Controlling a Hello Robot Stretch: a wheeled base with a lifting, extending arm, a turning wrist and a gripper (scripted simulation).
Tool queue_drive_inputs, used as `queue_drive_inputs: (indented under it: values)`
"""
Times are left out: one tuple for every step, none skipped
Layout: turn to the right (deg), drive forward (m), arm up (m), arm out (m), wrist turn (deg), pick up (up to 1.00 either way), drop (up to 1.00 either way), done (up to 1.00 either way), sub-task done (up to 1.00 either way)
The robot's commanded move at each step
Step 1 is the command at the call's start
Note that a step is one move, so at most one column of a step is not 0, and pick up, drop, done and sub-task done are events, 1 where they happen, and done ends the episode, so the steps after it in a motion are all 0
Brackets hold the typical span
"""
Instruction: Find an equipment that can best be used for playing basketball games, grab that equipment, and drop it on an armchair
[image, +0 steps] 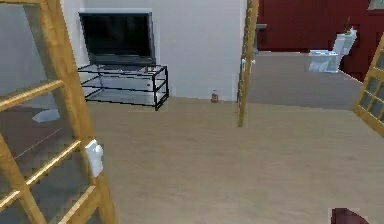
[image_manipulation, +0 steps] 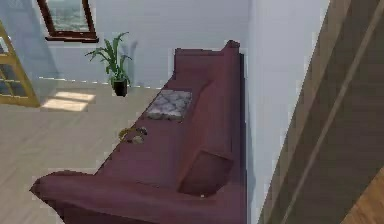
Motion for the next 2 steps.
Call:
queue_drive_inputs:
  values:
    - [12.0, 0.00, 0.00, 0.00, 0.0, 0.00, 0.00, 0.00, 0.00]
    - [0.0, 0.90, 0.00, 0.00, 0.0, 0.00, 0.00, 0.00, 0.00]
